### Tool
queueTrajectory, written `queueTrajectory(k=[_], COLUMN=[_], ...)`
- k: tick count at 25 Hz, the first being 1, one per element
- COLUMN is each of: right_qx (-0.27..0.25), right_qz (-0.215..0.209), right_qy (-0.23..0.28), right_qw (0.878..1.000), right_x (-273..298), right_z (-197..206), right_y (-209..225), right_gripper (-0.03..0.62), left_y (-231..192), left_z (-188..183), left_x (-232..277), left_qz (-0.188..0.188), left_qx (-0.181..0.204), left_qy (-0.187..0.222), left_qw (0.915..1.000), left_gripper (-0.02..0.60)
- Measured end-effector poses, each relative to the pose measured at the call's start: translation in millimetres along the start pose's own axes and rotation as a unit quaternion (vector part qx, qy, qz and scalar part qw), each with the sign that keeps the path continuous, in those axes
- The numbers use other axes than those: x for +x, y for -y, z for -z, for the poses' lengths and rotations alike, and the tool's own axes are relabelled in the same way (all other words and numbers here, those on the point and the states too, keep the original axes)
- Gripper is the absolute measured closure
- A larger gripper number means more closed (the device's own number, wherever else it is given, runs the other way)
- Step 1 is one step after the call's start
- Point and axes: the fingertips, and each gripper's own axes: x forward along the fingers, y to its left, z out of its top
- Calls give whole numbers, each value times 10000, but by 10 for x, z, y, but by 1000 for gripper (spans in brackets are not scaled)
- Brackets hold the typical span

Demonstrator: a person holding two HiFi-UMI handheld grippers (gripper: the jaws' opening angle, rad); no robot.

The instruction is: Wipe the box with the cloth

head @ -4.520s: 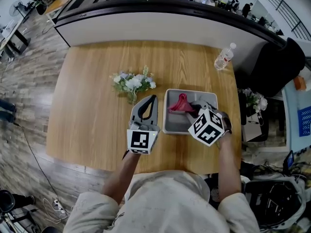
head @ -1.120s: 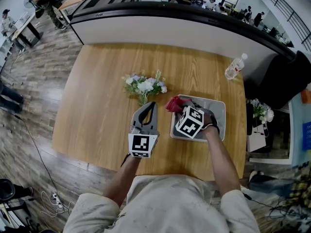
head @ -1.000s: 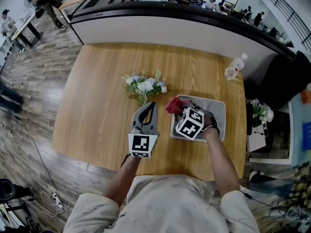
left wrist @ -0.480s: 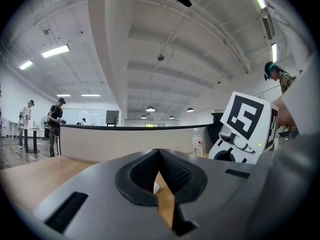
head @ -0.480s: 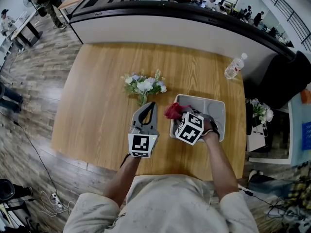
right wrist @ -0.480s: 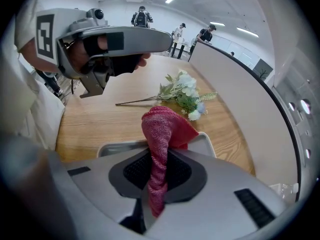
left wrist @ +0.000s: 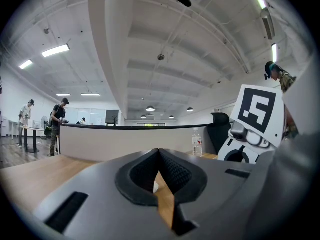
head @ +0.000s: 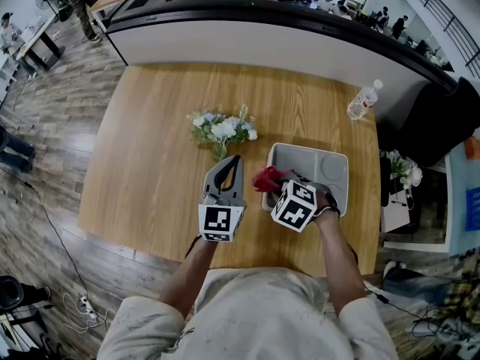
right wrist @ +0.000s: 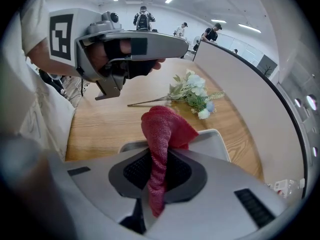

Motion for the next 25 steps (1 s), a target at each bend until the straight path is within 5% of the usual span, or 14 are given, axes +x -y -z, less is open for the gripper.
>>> queueTrajectory(k=[25], right_qx=[-79], right_qz=[-796], right_qy=[-105], right_qw=[9967], right_x=[-149], right_z=[65], right_y=[-519], right_gripper=[528], left_y=[2], left_z=[9], left_x=[-25], left_qz=[26], left_qx=[26], left_qy=[-9], left_qw=[10000], left_gripper=[568])
